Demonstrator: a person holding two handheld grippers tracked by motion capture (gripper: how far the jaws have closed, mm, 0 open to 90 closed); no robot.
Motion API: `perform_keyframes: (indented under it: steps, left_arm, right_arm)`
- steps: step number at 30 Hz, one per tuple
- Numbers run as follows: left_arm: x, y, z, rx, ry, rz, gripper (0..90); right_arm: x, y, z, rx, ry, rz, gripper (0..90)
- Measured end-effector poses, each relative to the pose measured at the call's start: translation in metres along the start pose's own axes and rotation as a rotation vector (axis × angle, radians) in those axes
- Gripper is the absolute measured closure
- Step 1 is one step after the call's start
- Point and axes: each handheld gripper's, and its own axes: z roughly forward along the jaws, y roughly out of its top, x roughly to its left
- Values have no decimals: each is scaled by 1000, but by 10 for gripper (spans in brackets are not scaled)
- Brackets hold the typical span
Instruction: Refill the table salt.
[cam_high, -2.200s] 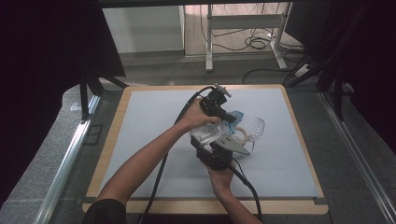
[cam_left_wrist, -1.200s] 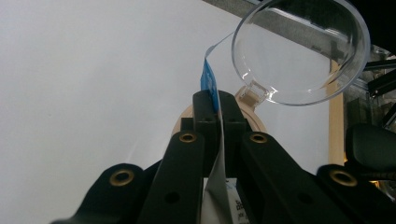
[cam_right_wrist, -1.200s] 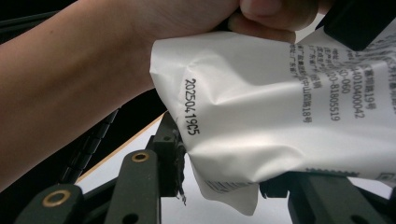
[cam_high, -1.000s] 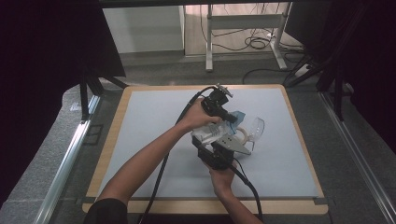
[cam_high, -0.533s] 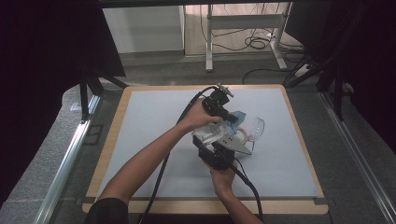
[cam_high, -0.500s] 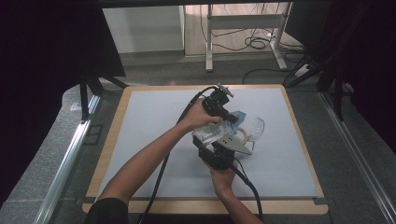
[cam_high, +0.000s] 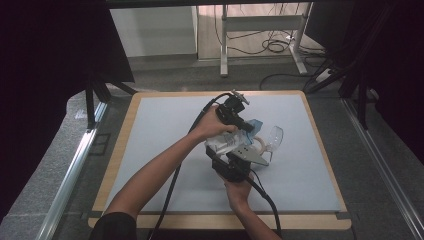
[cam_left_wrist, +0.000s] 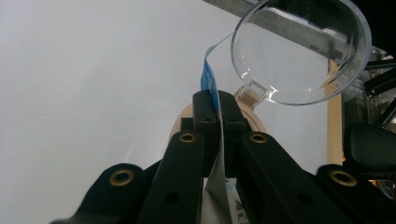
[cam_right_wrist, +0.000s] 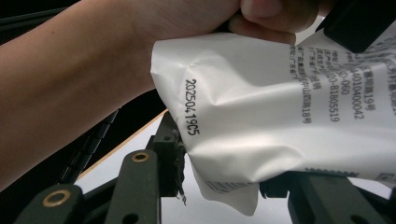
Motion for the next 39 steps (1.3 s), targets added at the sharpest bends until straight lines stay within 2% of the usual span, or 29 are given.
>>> perform_keyframes:
  steps: [23,39]
  left_arm:
    - [0,-1,-2,-1,-13,-2,890]
    - [-1,0,-4,-5,-11,5,890]
  right_arm:
    - [2,2,-2,0,12,-3,592]
    - [4,4,-3,-8,4,-6,591]
